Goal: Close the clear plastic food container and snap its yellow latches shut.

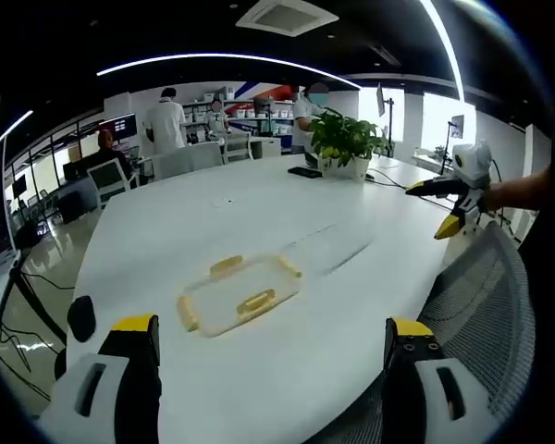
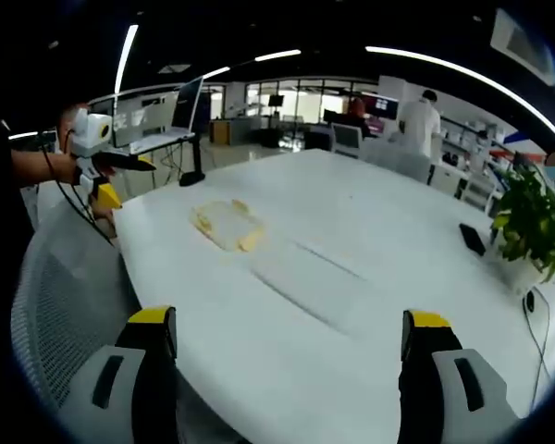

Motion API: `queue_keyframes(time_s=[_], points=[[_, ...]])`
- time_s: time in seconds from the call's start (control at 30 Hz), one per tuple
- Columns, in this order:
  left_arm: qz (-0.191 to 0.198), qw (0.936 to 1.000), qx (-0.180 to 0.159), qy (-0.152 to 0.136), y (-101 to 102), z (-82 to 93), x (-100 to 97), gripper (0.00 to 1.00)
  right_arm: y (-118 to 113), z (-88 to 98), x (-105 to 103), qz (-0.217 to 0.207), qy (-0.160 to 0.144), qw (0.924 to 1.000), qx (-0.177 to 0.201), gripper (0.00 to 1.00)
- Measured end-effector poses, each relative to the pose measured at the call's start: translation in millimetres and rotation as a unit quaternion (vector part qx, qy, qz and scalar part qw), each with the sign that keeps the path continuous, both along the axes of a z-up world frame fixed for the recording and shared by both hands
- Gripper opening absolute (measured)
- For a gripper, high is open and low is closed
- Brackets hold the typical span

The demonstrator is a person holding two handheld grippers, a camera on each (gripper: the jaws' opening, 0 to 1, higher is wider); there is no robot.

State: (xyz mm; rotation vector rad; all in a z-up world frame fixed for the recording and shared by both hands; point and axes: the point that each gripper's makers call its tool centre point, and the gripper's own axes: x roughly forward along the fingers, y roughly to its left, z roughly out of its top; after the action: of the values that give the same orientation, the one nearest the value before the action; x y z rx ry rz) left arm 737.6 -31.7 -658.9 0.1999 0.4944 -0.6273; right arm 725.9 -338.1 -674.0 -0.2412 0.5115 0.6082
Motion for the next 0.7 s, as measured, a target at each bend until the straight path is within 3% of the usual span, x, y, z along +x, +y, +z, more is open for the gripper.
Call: queue_keyframes(time_s=[0.7], points=[[0.001, 1.0, 0.001, -0.001, 1.9, 0.7, 0.1, 0.99, -0.7, 1.0, 0.4, 0.003, 0.0, 1.0, -0.001, 1.0]])
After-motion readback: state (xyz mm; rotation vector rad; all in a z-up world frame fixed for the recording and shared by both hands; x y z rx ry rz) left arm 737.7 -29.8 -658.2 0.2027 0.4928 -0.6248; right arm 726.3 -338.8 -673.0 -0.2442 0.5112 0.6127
